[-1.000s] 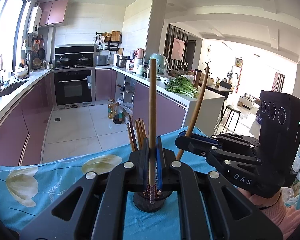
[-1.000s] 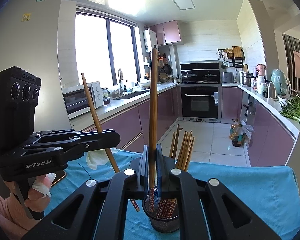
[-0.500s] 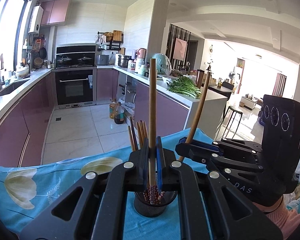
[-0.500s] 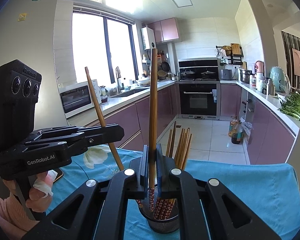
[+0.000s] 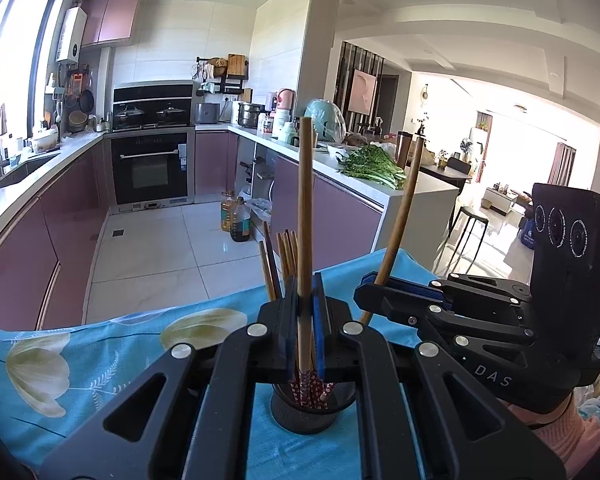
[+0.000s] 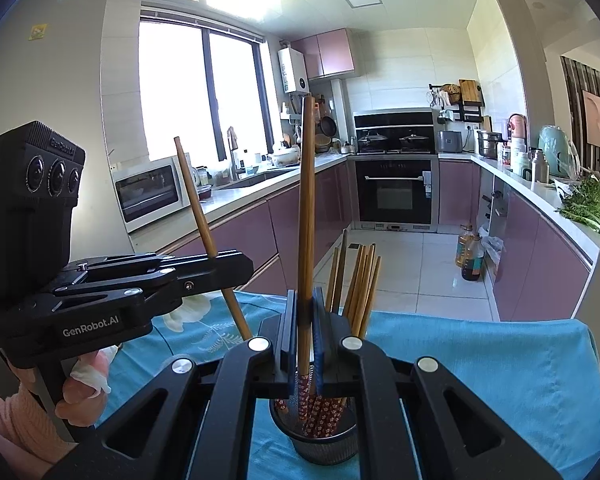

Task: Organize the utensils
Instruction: 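Lower both chopsticks into the mesh holder, pushing them down among the others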

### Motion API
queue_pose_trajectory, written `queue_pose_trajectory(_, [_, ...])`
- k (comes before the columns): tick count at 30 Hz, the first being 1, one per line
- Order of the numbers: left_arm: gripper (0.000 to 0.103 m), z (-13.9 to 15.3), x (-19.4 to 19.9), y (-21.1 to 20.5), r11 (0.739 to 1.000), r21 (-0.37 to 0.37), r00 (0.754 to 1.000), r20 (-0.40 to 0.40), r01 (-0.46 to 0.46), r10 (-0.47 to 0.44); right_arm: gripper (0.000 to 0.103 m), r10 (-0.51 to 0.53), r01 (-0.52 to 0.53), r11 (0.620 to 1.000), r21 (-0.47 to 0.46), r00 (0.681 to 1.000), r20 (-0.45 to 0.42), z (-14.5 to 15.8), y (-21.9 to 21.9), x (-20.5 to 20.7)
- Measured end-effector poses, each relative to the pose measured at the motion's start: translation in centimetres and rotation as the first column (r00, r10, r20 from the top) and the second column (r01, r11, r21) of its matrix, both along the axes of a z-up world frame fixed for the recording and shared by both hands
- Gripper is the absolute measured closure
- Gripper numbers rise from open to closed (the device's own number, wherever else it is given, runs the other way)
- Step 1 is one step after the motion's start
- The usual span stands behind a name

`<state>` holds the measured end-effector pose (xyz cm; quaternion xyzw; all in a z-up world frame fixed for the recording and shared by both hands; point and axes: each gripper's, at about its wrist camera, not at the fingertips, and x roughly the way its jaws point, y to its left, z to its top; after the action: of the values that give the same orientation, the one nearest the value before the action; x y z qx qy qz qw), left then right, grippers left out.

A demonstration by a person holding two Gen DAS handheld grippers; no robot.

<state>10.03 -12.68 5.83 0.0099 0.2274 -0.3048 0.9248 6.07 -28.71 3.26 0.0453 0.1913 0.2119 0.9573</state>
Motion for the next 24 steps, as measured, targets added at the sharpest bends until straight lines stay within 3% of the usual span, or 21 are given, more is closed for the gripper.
queue_pose_trajectory(24, [0.096, -1.5, 2.0, -0.8, 0.999, 0.037, 0.999, -0.047, -0.002, 0.004, 0.097, -0.001, 0.001, 1.000, -0.002, 0.999, -0.043, -1.4, 0.4, 0.9])
